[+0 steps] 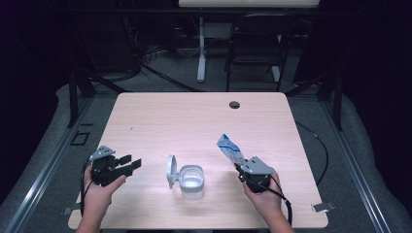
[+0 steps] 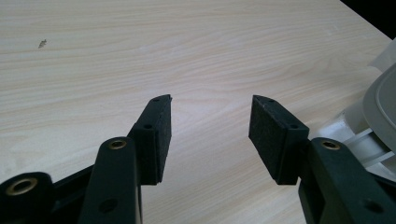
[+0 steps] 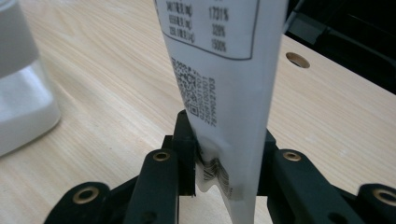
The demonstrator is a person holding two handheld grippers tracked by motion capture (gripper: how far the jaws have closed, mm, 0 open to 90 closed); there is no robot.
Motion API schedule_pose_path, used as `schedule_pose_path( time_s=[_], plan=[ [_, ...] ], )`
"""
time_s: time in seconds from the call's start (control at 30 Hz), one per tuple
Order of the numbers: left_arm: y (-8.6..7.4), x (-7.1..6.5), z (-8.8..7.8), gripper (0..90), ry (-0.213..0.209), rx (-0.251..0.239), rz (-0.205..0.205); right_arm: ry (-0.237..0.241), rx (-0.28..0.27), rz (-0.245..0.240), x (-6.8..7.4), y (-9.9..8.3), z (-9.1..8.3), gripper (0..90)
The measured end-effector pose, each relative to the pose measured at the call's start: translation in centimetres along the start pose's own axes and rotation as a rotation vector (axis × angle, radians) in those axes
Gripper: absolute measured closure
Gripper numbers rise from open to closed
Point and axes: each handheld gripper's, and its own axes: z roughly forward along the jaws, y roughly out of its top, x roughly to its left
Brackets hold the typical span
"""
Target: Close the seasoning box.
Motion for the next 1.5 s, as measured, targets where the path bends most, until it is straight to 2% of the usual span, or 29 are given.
schedule_pose_path(
  time_s=[0.17, 0.33, 0.37, 0.43, 0.5, 0.53, 0.57, 0.6, 0.63, 0.73, 0.77, 0.8, 0.83, 0.87, 0.93, 0.97, 1.0, 1.03, 1.3, 1.4, 1.5],
  plan=[
    [0.0, -0.3, 0.1, 49.2, -0.003, 0.0, 0.011, -0.011, 0.017, 0.06, -0.8, -0.7, 0.4, 70.9],
    [0.0, -0.6, 0.2, 49.3, -0.008, -0.002, 0.017, -0.024, 0.045, 0.077, -1.1, -1.2, 0.7, 70.9],
    [0.0, -0.7, 0.2, 49.9, -0.011, -0.001, 0.025, -0.03, 0.063, 0.079, -1.2, -1.5, 0.9, 71.0],
    [0.0, -1.2, 0.3, 52.7, -0.017, -0.003, 0.038, -0.03, 0.063, 0.086, -1.3, -1.6, 1.1, 71.0],
    [0.0, -1.5, 0.4, 58.7, -0.026, 0.0, 0.048, -0.038, 0.08, 0.087, -1.4, -1.7, 1.3, 70.9],
    [0.0, -1.8, 0.5, 58.7, -0.033, 0.003, 0.058, -0.038, 0.08, 0.087, -1.4, -1.7, 1.3, 70.9],
    [0.1, -2.4, 0.7, 65.0, -0.045, 0.011, 0.085, -0.039, 0.085, 0.091, -1.4, -1.9, 1.5, 71.0],
    [0.1, -2.4, 0.7, 67.8, -0.045, 0.011, 0.085, -0.039, 0.085, 0.091, -1.4, -1.9, 1.5, 71.0],
    [0.1, -3.2, 0.9, 72.3, -0.06, 0.018, 0.115, -0.038, 0.097, 0.091, -1.4, -2.0, 1.7, 71.0],
    [0.2, -3.9, 1.0, 81.8, -0.078, 0.017, 0.131, -0.034, 0.1, 0.097, -1.3, -2.3, 2.0, 71.1],
    [0.3, -4.6, 1.0, 84.9, -0.119, 0.005, 0.135, -0.035, 0.099, 0.093, -1.3, -2.4, 2.0, 71.1],
    [0.4, -4.9, 1.1, 87.0, -0.137, -0.004, 0.138, -0.034, 0.1, 0.098, -1.3, -2.5, 2.0, 71.1],
    [0.4, -4.9, 1.1, 89.1, -0.137, -0.004, 0.138, -0.03, 0.099, 0.099, -1.4, -2.5, 2.0, 71.0],
    [0.5, -5.6, 1.0, 90.0, -0.163, -0.011, 0.153, -0.027, 0.094, 0.097, -1.4, -2.6, 2.0, 70.8],
    [0.6, -5.9, 1.0, 90.0, -0.171, -0.017, 0.154, -0.025, 0.091, 0.1, -1.4, -2.7, 1.9, 70.2],
    [0.8, -6.7, 1.0, 90.0, -0.196, -0.017, 0.171, -0.022, 0.094, 0.099, -1.4, -2.8, 1.8, 69.4],
    [0.8, -6.7, 1.0, 90.0, -0.196, -0.017, 0.171, -0.02, 0.097, 0.099, -1.4, -2.9, 1.7, 68.5],
    [0.9, -7.2, 1.0, 90.0, -0.217, -0.014, 0.188, -0.019, 0.093, 0.099, -1.4, -3.0, 1.8, 67.5],
    [0.9, -8.2, 1.2, 90.0, -0.253, -0.014, 0.2, -0.016, 0.117, 0.113, -1.6, -3.6, 1.4, 59.8],
    [0.9, -8.5, 1.3, 90.0, -0.265, -0.021, 0.201, -0.019, 0.103, 0.159, -1.9, -3.7, 1.0, 53.8],
    [1.0, -8.8, 1.4, 90.0, -0.271, -0.021, 0.212, -0.015, 0.103, 0.16, -2.0, -3.7, 0.6, 51.2]
  ],
)
